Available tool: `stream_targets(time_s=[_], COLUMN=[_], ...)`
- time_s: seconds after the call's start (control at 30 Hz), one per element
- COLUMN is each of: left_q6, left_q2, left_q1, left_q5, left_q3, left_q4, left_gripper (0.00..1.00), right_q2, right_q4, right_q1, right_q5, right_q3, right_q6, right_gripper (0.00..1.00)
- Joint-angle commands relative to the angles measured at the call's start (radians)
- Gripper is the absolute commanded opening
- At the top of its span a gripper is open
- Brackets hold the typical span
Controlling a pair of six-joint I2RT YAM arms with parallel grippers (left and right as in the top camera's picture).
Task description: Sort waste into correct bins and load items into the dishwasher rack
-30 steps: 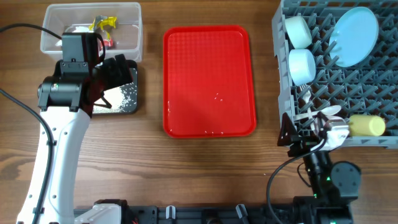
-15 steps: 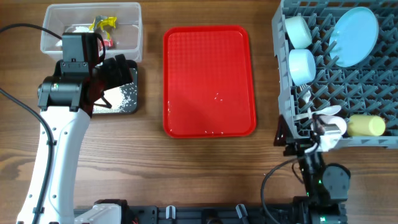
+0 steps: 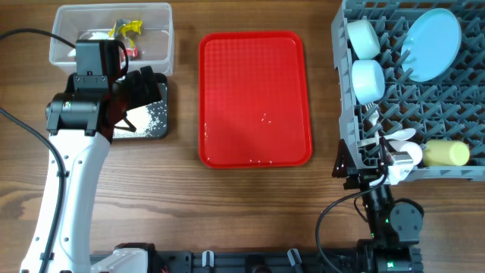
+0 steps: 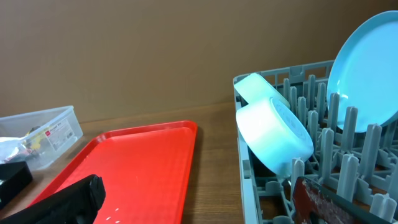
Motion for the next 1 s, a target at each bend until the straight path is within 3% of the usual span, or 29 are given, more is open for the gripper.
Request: stream_targets(time_s=[0.0, 0.37, 0.43, 0.57, 0.67, 0.97], left_q6=[-0.012, -0.012, -0.012, 0.083, 0.082, 0.068], left_q2=[0.0, 0.0, -0.008, -0.162, -0.324, -0.821], left_q1=[0.005, 0.005, 0.005, -0.006, -0.006, 0.013], left_q5=[-0.002, -0.024, 0.039, 0.237, 0.257, 0.257], left_q3=[0.003, 0.003, -0.006, -0.208, -0.453, -0.987], left_q4=[0.003, 0.003, 0.026, 0.432, 0.706, 0.924], left_gripper=[1.0, 1.0, 1.0, 1.0, 1.0, 1.0], right_q2=[-0.007, -0.007, -0.007, -0.007, -0.007, -0.007], right_q4=[0.006, 0.006, 0.005, 0.005, 0.006, 0.006], right_q1=[-0.003, -0.004, -0.003, -0.003, -0.003, -0.003], right_q5=[0.014, 0.014, 0.014, 0.014, 0.014, 0.014], right_q3=[-0.001, -0.001, -0.001, -0.001, -0.001, -0.001], right_q6=[0.008, 0.008, 0.008, 0.008, 0.008, 0.008], right_gripper=[1.0, 1.0, 1.0, 1.0, 1.0, 1.0])
